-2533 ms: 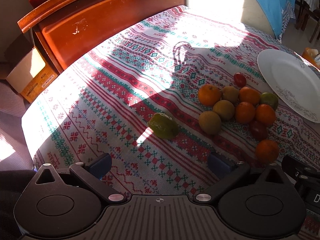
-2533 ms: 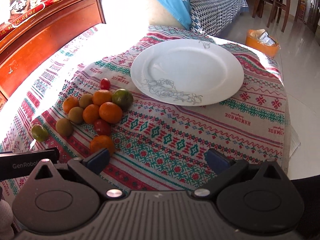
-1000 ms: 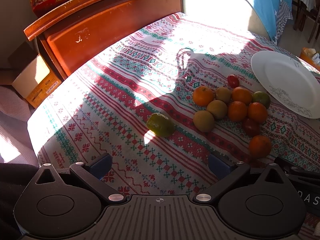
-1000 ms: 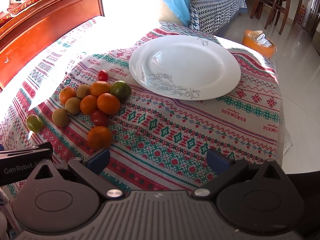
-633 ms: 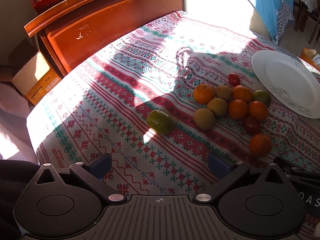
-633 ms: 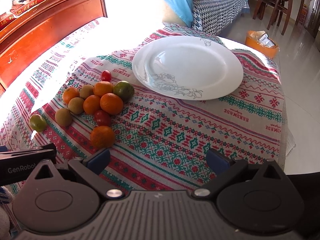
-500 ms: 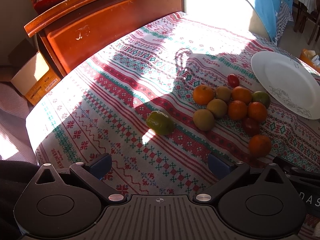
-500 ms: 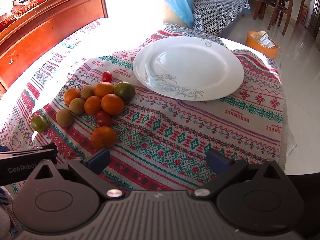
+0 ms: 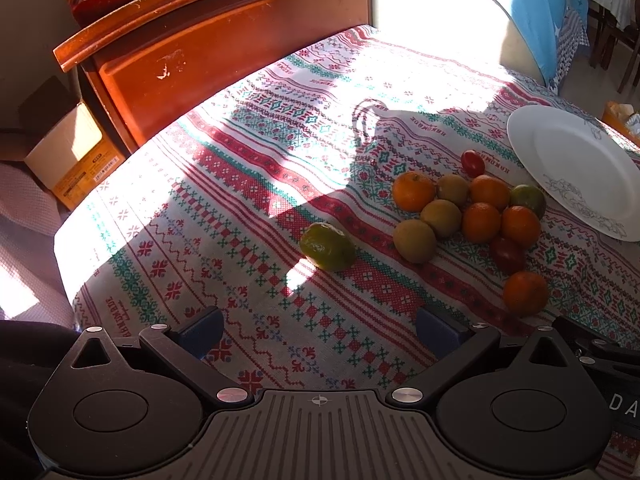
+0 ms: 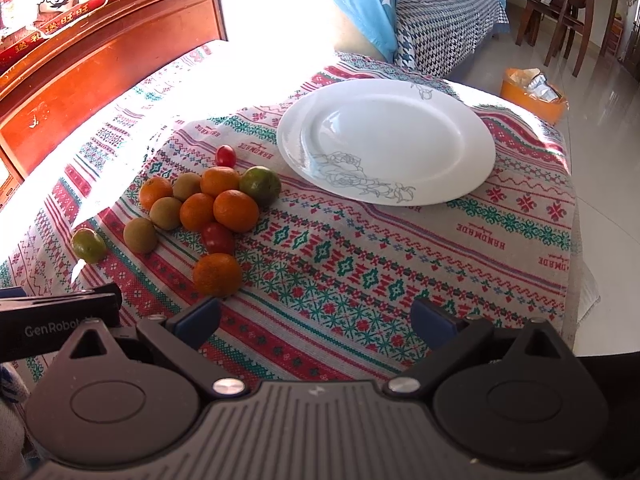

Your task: Organize fruits

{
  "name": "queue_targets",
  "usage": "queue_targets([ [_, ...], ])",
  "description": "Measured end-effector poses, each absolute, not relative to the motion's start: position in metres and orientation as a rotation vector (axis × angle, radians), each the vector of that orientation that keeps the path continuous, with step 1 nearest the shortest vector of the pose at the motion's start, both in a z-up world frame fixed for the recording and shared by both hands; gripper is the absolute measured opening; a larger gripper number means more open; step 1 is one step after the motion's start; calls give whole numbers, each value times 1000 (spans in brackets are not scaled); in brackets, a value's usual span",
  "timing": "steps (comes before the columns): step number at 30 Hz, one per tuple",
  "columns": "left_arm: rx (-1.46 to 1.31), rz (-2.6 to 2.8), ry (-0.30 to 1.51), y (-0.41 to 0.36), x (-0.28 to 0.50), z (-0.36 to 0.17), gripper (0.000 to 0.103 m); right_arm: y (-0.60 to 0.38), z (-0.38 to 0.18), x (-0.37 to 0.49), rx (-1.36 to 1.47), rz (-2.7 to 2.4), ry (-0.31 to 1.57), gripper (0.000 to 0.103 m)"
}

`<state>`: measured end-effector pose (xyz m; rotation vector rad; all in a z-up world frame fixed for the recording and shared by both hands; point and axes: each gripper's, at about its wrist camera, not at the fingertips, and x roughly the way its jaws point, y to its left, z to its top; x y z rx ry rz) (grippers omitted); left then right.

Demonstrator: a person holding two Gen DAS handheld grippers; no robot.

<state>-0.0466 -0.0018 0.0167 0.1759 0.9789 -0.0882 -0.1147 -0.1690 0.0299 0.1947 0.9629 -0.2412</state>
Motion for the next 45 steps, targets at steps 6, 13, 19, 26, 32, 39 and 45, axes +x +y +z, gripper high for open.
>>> queue_targets([
  [6,163,-70,990,5,-43,13,102,-176,31,-123,232,-202,931,95],
  [13,134,-62,980,18,-41,14,101,-179,31,-135,280,-109,881,84],
  [19,113,-53,967,30,-40,14,100,-181,28,-143,309,-49,846,75],
  [26,95,-84,935,30,-41,12,96,-176,26,-142,319,8,812,64],
  [32,112,-99,882,27,-42,19,96,-169,23,-136,309,39,795,56],
  [39,86,-75,899,41,-37,12,94,-163,22,-130,296,47,789,51],
  [45,80,-113,851,35,-34,12,91,-160,18,-125,299,45,792,46],
])
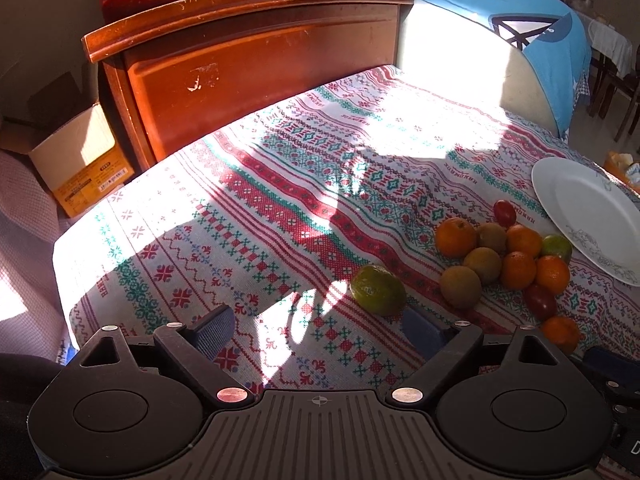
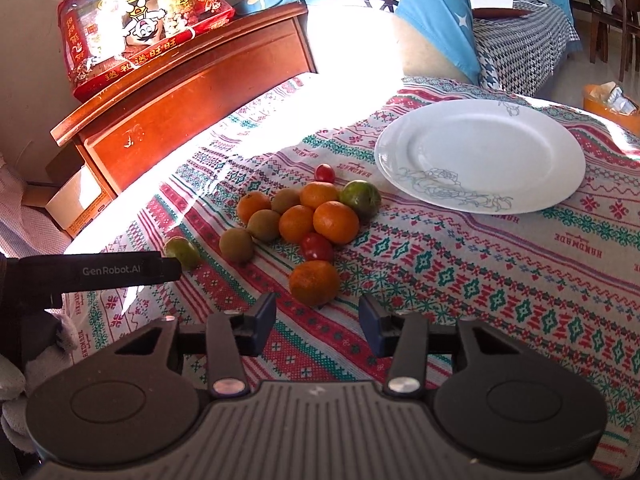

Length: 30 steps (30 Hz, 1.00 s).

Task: Organize fruits
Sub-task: 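Grasp the green lime with the left tool while the right tool grasps an orange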

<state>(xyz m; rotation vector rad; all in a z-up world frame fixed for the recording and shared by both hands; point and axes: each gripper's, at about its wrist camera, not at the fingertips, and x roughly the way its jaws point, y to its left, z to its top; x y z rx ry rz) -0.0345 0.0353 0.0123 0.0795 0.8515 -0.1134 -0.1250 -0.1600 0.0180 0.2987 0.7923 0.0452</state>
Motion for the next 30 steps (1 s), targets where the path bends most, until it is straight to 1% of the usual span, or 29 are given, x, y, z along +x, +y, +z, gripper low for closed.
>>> queue_targets([
  [4,90,-133,827,30,-33,10,91,-159,17,-124,303,44,787,46],
  [6,96,-145,815,29,-32,8,87,-159,17,-123,302,43,785,46],
  [13,131,-165,786,21,-30,2,85,-157,15,-118,305,31,778,47],
  [15,135,-167,784,20,-29,1,81,-156,15,-117,301,27,776,47],
  [17,132,-165,783,20,-28,-1,79,-155,14,-115,298,25,773,47],
  [19,124,-164,783,21,-27,-2,74,-154,14,-114,293,23,771,45],
  [21,120,-171,785,21,-26,-4,67,-153,13,-114,288,21,769,40],
  [22,123,-174,786,20,-26,-5,66,-153,13,-113,292,23,772,36],
  [23,127,-177,785,19,-27,-6,61,-153,12,-113,296,27,774,32],
  [24,130,-184,781,18,-27,-6,54,-153,12,-112,299,28,774,31],
  [25,130,-189,777,17,-28,-6,52,-153,12,-113,297,27,772,31],
  [29,130,-212,766,15,-30,-6,35,-152,12,-113,299,38,772,31],
  [30,128,-213,764,16,-31,-5,33,-152,13,-113,299,40,772,31],
])
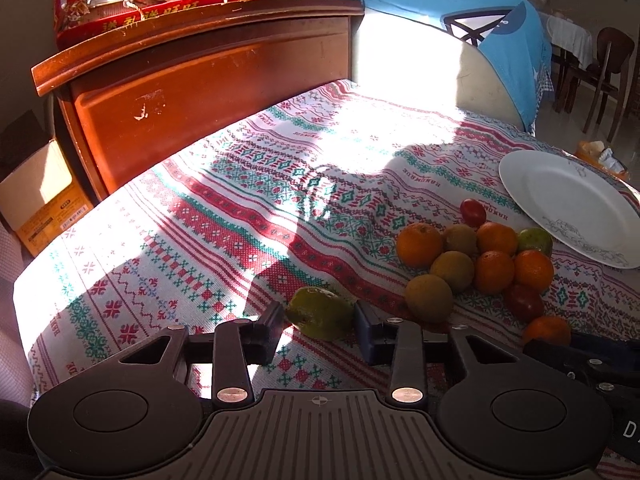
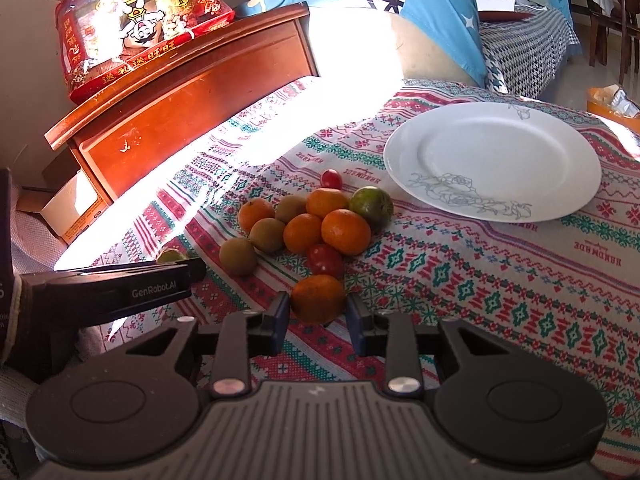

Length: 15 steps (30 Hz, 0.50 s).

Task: Organize fruits
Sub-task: 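Grasp the green lime with the left tool while the right tool grasps an orange, then carry the lime with the left tool while the right tool carries the orange to the plate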

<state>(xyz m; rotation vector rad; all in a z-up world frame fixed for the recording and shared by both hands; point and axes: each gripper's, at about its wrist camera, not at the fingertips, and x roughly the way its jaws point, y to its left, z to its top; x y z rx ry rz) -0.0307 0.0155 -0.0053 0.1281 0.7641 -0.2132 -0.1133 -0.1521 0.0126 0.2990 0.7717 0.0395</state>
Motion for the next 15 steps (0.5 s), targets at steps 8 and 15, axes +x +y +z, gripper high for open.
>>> queue_targets([
  [8,54,-225,761,24,-33,-1,33,-153,16,-115,310,45,766,30],
  [15,71,-236,748,17,-39,4,33,-158,19,-117,321,40,753,30],
])
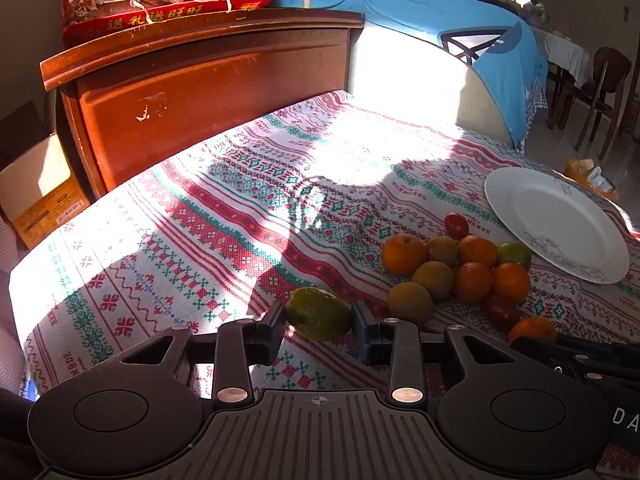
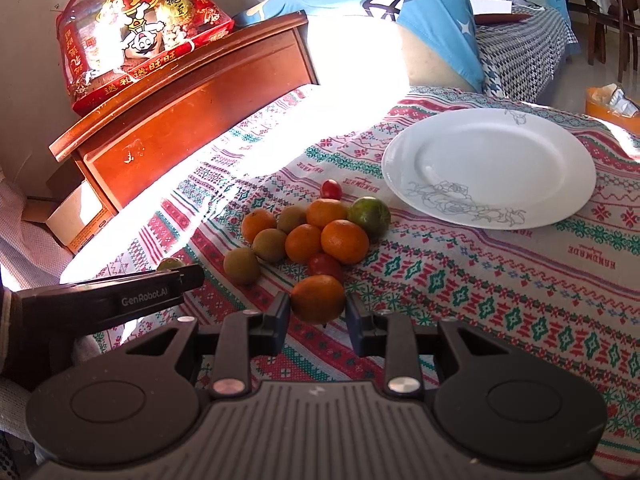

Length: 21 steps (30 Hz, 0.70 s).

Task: Organize fruits
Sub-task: 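Carry the lime with the left tool while the right tool carries the orange to the plate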

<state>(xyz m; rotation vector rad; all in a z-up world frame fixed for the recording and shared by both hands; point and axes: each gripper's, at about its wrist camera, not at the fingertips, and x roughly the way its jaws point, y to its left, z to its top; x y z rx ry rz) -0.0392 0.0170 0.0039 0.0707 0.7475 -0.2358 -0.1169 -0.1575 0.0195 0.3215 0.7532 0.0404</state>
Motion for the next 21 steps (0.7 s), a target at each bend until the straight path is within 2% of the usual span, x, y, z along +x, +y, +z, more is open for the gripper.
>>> queue_targets([
  [21,33,-426,679,-31,-44,38,33,-201,38,-123,405,-74,652,30],
])
